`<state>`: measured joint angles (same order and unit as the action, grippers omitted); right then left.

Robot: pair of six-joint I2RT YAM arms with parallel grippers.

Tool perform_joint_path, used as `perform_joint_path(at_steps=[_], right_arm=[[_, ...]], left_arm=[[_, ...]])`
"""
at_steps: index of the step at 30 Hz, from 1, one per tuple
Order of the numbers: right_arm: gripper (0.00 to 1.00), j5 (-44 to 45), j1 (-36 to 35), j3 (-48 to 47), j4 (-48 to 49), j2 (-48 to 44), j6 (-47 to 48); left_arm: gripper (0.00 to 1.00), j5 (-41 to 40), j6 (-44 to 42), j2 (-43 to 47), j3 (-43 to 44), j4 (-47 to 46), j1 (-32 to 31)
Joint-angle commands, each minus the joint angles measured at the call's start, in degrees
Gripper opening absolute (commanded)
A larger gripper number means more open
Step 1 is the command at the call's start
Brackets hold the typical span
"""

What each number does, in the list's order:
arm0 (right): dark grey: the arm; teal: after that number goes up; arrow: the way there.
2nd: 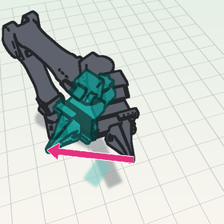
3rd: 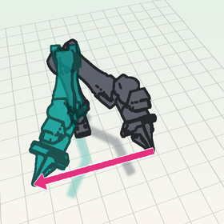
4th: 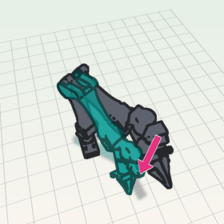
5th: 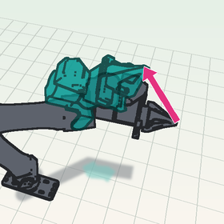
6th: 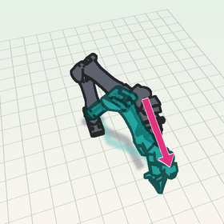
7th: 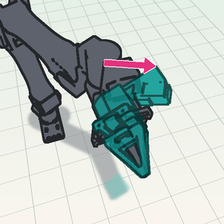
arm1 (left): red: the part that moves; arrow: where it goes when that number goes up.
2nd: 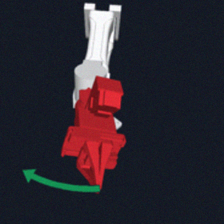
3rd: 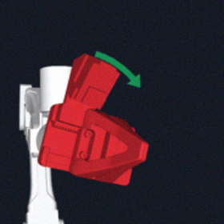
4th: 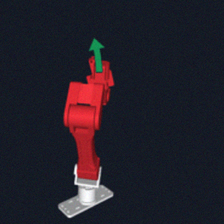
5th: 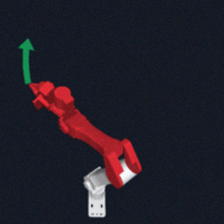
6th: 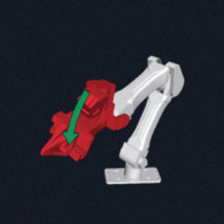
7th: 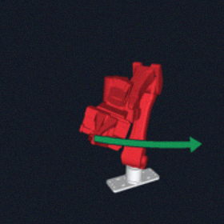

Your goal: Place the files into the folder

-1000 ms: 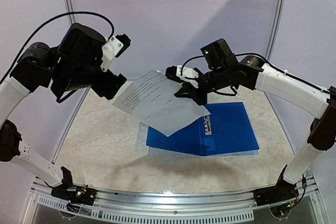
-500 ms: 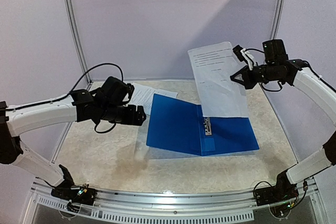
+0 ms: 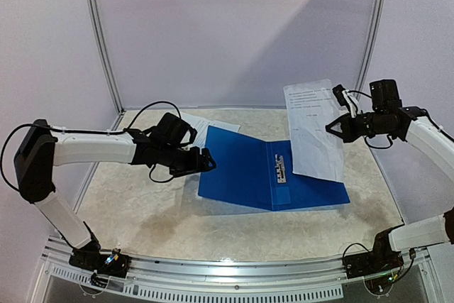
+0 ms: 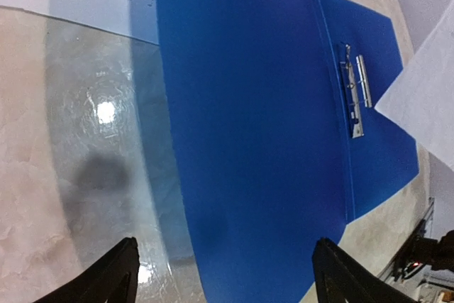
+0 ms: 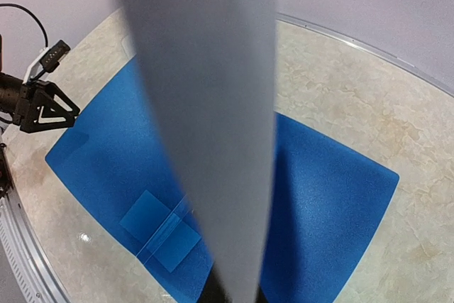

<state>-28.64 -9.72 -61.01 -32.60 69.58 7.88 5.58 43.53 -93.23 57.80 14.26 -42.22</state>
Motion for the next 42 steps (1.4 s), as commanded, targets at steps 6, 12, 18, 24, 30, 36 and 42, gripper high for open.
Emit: perform_joint_path(at_steps=[6,12,18,24,30,36,42], right_arm=[[0.0,0.6,0.1,-1.7,-2.6,1.4,-1.2],[0.0,4.5,0.1,-0.7,-2.4,-1.3,-1.1],[0.0,7.6,0.1,0.1,-2.7,-2.9,-1.4],[0.0,5.2,0.1,-1.2,-8.2,-1.5,-0.5],[0.0,-11.7,0.2,-1.0,-14.4,-1.8,1.2],[0.0,-29.8,0.1,-0.7,-20.6,1.1,0.3],[0.0,-31.9,0.2,6.6,-15.2,4.2,-3.9]], left_arm=[[0.69,15.7,4.3,-3.8,-4.2,-15.7,3.6],[0.51,20.4,5.5,-6.0,-5.5,-18.6,3.5],[0.08,22.9,8.2,-4.8,-8.1,-20.3,3.3],[0.0,23.0,7.8,2.2,-12.6,-15.9,2.8],[0.0,21.0,5.8,14.1,-18.6,-6.7,2.8],[0.0,19.1,9.1,26.2,-27.6,-3.8,2.8],[0.0,15.0,8.8,33.4,-30.7,-0.2,2.8]])
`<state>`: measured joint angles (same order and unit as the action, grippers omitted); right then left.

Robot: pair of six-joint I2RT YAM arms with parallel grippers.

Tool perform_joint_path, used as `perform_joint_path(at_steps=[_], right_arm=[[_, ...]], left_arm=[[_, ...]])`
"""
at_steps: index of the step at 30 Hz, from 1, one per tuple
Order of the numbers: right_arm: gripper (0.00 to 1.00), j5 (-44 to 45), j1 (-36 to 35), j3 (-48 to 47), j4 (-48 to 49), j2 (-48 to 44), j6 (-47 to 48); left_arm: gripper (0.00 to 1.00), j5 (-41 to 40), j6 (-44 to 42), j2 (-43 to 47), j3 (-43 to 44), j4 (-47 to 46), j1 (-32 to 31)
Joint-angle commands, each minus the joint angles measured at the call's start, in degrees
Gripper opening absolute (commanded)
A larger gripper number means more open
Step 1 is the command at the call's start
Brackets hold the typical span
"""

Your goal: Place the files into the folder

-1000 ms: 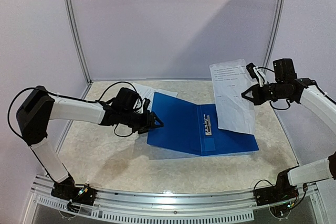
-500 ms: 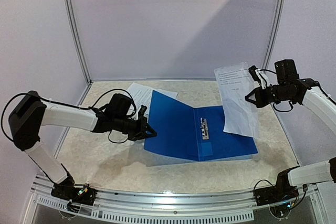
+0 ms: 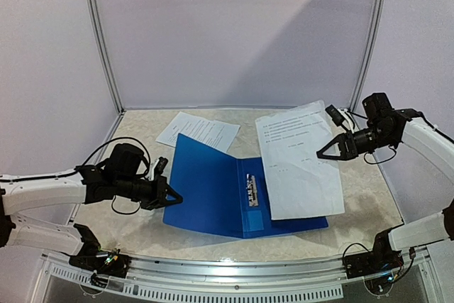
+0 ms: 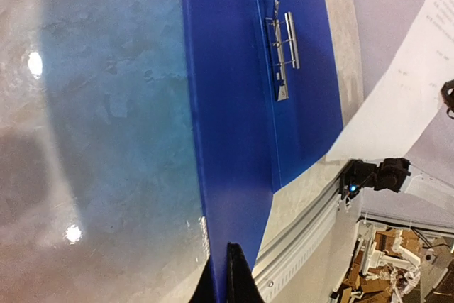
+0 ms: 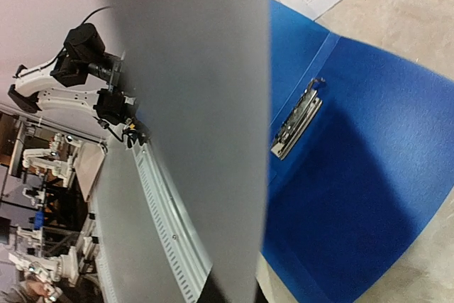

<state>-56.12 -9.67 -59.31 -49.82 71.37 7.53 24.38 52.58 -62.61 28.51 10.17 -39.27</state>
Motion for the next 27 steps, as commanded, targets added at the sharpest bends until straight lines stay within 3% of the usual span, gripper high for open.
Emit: perform_joint_path(at_steps=[1,4,10,20,27], right_arm=[[0.0,-2.1,0.1,6.1,3.7,3.1,-5.4],[0.0,7.0,0.1,7.6,5.1,7.2,-6.4],[0.0,11.0,0.1,6.0,5.0,14.8,-5.5],[0.0,10.6,0.1,4.0,6.0,27.6,-4.5],[0.0,5.5,-0.1,1.9,7.9,34.5,-3.0]], left_arm=[[0.0,-4.3,-0.4,3.1,-1.3,4.4,-0.2],[0.0,-5.1,-1.1,3.1,-0.2,6.1,-0.3],[0.0,-5.8,-2.9,3.9,1.6,9.2,-0.3],[0.0,-4.5,-5.0,2.3,2.5,10.3,-0.4],[0.0,-5.3,-5.0,3.8,1.6,9.4,-0.4]])
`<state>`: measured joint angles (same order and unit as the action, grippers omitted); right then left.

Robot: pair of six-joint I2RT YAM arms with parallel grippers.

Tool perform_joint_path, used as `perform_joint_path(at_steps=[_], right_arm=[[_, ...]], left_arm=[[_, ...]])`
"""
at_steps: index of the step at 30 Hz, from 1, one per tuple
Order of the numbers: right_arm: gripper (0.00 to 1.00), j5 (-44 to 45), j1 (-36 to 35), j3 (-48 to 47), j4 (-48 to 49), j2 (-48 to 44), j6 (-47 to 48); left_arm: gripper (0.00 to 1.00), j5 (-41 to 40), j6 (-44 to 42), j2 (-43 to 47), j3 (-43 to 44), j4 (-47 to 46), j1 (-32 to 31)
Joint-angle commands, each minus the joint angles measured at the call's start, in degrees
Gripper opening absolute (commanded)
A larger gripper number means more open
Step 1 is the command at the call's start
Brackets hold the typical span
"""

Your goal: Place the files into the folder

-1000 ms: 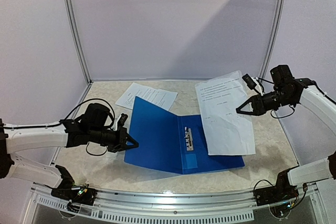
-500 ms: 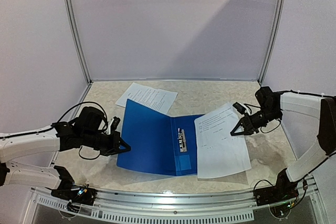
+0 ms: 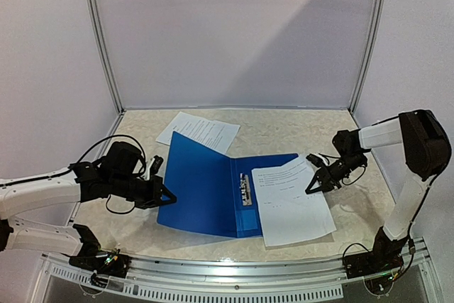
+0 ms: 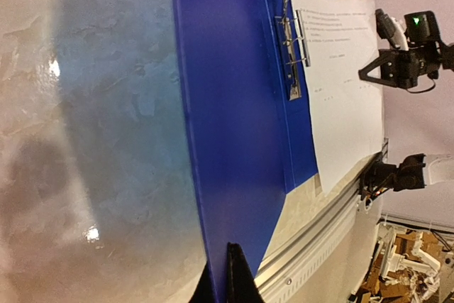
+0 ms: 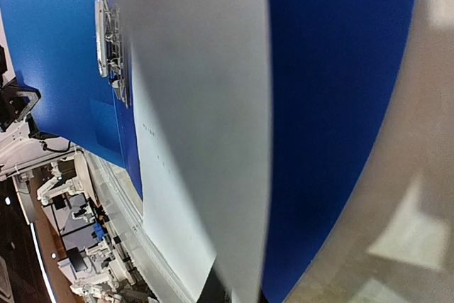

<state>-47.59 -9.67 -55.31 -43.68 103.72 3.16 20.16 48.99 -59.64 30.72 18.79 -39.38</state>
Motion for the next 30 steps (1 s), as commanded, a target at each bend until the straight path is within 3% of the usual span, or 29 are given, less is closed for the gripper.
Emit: perform_joint_path(at_steps=[1,14,25,30], right_arm=[[0.0,-3.2,-0.1,-2.5,2.1,2.7,1.4],[0.0,-10.1,-0.7,-5.3,6.9,8.3,-1.1],[0.0,-8.3,-1.5,-7.5,7.1,10.8,-1.4],[0.0,-5.7,-2.1,-7.6,12.8,11.2,-2.9]], left_arm=[[0.0,-0.9,-1.5,0.8,-0.6,0.8,-0.3],[0.0,0.2,-2.3,-0.9,-0.7,1.0,-0.3],[0.0,0.2,-2.8,-1.2,-0.9,1.0,-0.3],[0.0,0.2,-2.9,-1.4,-0.9,1.3,-0.3]])
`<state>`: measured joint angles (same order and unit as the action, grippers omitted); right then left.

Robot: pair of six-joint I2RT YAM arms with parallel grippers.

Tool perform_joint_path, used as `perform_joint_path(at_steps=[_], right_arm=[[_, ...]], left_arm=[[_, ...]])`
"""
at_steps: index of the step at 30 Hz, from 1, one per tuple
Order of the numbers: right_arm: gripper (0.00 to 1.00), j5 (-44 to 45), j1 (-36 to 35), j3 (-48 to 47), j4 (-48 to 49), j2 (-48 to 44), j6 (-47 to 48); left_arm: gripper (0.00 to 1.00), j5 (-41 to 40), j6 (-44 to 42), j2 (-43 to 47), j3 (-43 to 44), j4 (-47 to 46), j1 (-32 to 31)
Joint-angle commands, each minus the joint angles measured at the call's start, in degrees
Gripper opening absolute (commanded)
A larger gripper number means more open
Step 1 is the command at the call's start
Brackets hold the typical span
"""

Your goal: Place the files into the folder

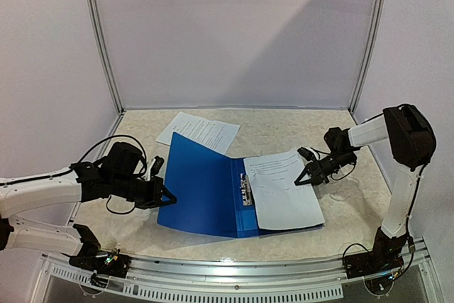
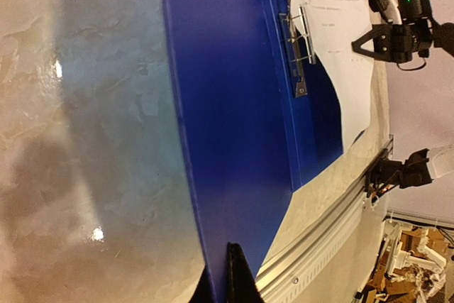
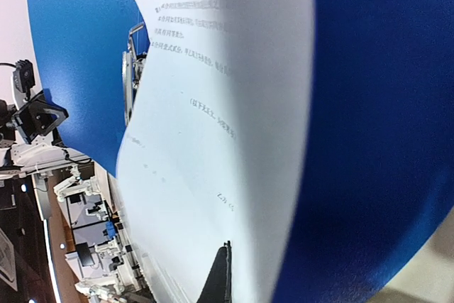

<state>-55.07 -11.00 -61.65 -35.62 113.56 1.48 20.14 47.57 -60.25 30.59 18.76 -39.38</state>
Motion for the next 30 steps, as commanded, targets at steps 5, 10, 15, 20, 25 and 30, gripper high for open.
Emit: perform_joint_path(at_steps=[5,10,15,20,25,30], right_arm=[[0.0,0.7,-1.2,-0.9,5.3,2.7,-3.7],[0.0,2.8,-1.3,2.9,5.9,-1.1,-2.4],[0.0,7.1,-1.3,7.6,10.0,-7.6,-2.1],[0.0,11.2,-1.3,11.5,13.2,-14.0,0.5],[0.0,12.1,-1.4,12.9,14.8,-15.6,0.4],[0.0,11.2,-1.7,12.7,15.0,-14.6,0.4]], left_arm=[[0.0,0.1,-1.7,-0.4,-0.3,2.5,-0.3],[0.0,0.0,-2.0,0.0,0.0,3.1,-0.3],[0.0,-0.3,-2.4,0.5,0.2,3.8,-0.3],[0.0,-0.6,-3.0,1.1,0.4,4.5,-0.2],[0.0,-0.8,-3.5,1.4,0.4,5.2,-0.2],[0.0,-0.6,-3.4,1.4,0.4,4.8,-0.2]])
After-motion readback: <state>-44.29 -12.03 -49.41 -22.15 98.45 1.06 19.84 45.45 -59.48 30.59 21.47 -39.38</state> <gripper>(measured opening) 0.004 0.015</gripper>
